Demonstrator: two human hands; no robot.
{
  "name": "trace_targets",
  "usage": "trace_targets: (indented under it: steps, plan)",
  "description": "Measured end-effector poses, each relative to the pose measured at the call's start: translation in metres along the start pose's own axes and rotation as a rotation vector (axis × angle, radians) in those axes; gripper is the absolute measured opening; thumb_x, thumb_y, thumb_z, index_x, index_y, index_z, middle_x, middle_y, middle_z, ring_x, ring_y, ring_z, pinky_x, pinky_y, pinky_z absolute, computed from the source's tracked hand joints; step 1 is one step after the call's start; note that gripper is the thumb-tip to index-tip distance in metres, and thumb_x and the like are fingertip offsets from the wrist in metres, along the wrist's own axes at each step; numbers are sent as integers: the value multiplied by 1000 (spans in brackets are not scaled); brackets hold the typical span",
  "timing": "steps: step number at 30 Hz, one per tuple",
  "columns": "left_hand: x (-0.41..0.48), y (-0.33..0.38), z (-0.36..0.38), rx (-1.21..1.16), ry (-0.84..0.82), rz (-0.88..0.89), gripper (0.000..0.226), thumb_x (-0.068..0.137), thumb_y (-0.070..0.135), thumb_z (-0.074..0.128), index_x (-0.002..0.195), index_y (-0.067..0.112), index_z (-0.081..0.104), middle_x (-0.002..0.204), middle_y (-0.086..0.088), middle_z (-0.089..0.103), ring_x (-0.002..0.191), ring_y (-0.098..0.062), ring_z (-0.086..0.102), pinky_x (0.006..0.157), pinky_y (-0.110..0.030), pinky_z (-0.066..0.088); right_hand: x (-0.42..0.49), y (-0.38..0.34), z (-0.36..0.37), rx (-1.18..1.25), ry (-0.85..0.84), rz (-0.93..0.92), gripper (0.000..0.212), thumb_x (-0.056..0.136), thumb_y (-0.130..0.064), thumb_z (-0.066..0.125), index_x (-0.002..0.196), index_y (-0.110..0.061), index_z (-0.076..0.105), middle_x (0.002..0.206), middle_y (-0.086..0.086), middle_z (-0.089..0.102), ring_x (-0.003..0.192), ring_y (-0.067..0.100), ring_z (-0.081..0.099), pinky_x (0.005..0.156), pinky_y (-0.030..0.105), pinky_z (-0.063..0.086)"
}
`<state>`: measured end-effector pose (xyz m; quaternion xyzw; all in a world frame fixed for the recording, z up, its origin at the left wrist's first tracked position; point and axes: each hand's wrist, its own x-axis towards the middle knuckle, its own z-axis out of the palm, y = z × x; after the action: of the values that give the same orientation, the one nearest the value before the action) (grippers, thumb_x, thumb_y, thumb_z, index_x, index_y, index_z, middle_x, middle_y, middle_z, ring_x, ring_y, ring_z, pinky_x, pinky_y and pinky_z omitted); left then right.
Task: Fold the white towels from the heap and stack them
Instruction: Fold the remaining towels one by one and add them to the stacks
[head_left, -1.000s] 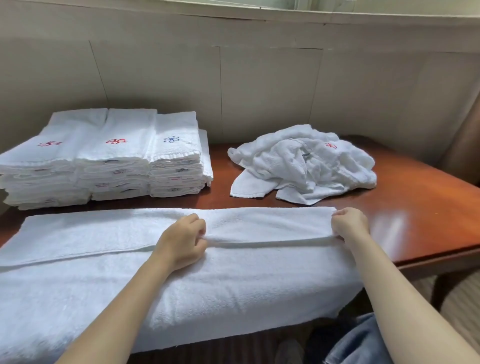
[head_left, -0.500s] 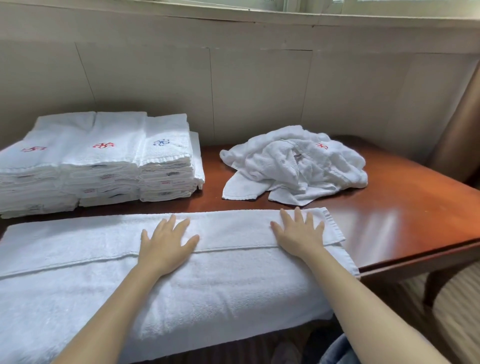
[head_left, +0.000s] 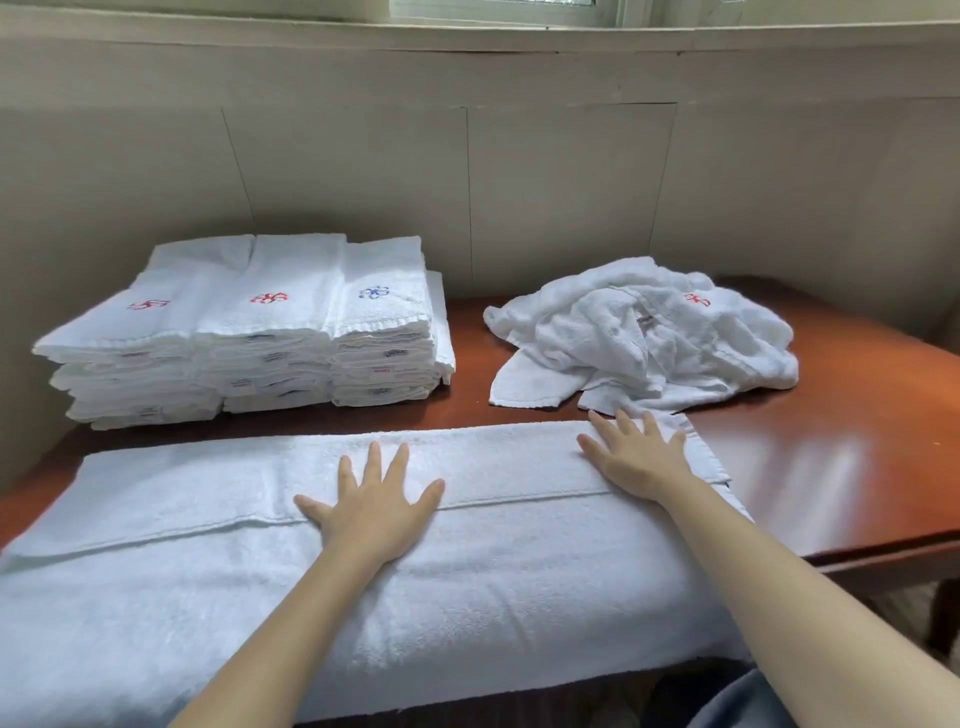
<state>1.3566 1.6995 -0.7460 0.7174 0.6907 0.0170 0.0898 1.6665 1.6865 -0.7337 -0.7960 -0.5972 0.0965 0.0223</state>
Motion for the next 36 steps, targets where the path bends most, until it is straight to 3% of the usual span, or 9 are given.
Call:
trace_targets:
  steps: [4, 7, 14, 17, 20, 25, 29, 32, 36]
  plan:
    - [6, -6, -4, -10, 29, 45, 73, 84, 77, 13, 149, 45, 5, 160, 11, -6, 148, -20, -7, 106, -68, -4, -2, 0, -1, 115, 164, 12, 49, 97, -54, 24, 138, -34, 41, 154, -1, 27, 143, 27, 20, 111, 60, 7]
    - [14, -30, -10, -45, 69, 40, 68, 91, 69, 15, 151, 38, 10, 161, 5, -2, 148, -16, -2, 115, -55, -2, -4, 8, 1, 228, 375, 268, 45, 98, -42, 31, 127, -14, 51, 137, 17, 43, 127, 33, 40, 106, 49, 29]
    - [22, -106, -26, -35, 72, -68, 60, 97, 58, 18, 152, 33, 12, 161, 2, 2, 148, -18, 1, 117, -49, 1, 3, -9, -7, 66, 181, 501, 56, 98, -40, 33, 142, -7, 37, 153, 21, 23, 142, 37, 13, 116, 46, 9]
    - [17, -139, -31, -42, 111, -65, 56, 99, 53, 20, 152, 32, 18, 161, 0, 6, 148, -18, 5, 118, -48, 5, 4, -56, -7, 4, 288, 322, 42, 94, -26, 42, 128, -3, 51, 139, 23, 41, 132, 40, 31, 112, 45, 22]
    - [10, -176, -36, -47, 143, -171, 56, 99, 53, 21, 151, 32, 20, 161, -1, 7, 148, -20, 7, 117, -49, 7, -5, -122, 1, 103, 372, -80, 35, 93, -20, 44, 121, -2, 56, 123, 22, 53, 116, 39, 46, 98, 43, 38]
    - [-9, -236, -44, -51, 182, -449, 60, 98, 54, 19, 152, 28, 19, 161, -2, 9, 147, -21, 10, 116, -50, 8, -41, -213, 35, -37, 271, -555, 34, 99, -40, 33, 114, -16, 52, 116, 8, 53, 107, 29, 50, 86, 37, 42]
    - [-16, -263, -48, -142, 241, -565, 67, 98, 55, 22, 152, 15, 20, 159, -6, 18, 145, -24, 17, 116, -49, 14, -40, -228, 38, -198, 308, -597, 39, 98, -48, 25, 117, -23, 49, 114, 2, 53, 103, 24, 52, 80, 33, 42]
    - [-14, -267, -51, -223, 413, -590, 58, 98, 47, 41, 136, 4, 46, 141, -15, 44, 129, -33, 39, 104, -44, 34, -37, -226, 37, -171, 269, -588, 40, 98, -49, 25, 122, -26, 46, 117, 1, 51, 107, 22, 51, 83, 33, 42]
    - [-12, -271, -54, -382, 517, -689, 38, 94, 38, 55, 117, 10, 65, 124, -16, 54, 117, -36, 43, 91, -41, 41, -43, -228, 41, -149, 293, -551, 37, 99, -46, 27, 120, -24, 48, 117, 1, 53, 106, 23, 52, 83, 33, 43]
